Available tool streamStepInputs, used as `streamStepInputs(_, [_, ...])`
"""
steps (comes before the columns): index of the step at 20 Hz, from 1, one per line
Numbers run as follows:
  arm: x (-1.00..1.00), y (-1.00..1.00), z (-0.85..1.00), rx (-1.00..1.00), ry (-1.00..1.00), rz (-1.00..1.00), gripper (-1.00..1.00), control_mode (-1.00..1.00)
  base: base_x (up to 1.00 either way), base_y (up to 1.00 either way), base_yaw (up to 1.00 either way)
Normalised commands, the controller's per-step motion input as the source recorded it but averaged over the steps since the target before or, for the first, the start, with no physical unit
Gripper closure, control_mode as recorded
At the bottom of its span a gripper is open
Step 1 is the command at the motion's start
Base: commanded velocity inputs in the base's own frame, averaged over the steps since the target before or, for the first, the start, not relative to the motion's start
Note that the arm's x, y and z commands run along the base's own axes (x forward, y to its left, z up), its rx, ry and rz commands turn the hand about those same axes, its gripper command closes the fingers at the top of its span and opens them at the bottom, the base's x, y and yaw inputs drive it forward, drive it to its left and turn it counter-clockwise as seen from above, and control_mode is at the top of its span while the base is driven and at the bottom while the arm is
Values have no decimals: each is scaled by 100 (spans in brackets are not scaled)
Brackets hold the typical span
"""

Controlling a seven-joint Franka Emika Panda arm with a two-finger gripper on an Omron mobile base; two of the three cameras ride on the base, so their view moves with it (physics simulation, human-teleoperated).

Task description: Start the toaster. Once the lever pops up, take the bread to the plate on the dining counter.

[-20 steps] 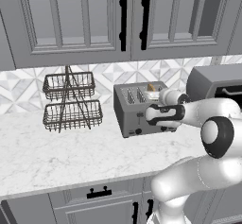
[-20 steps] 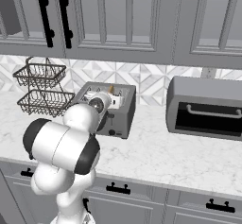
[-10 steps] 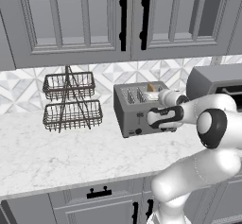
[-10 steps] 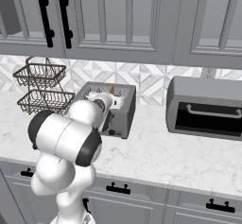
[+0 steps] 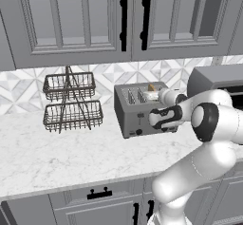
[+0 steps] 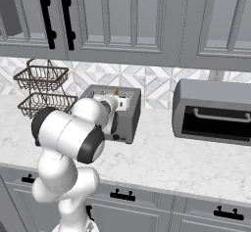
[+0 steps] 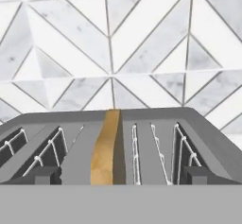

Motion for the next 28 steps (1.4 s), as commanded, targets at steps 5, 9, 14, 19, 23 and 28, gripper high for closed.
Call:
streamStepInputs(5, [1, 1, 0, -4, 0, 0, 100, -100, 0, 0, 0])
streamStepInputs(9, [1, 0, 0, -5, 0, 0, 100, -100, 0, 0, 0])
streamStepInputs(14, [0, 0, 0, -1, 0, 0, 100, -100, 0, 0, 0])
streamStepInputs(19, [0, 0, 3, 0, 0, 0, 100, -100, 0, 0, 0])
streamStepInputs(23, [0, 0, 16, 0, 0, -1, 100, -100, 0, 0, 0])
streamStepInputs(28, [0, 0, 27, 0, 0, -2, 100, -100, 0, 0, 0])
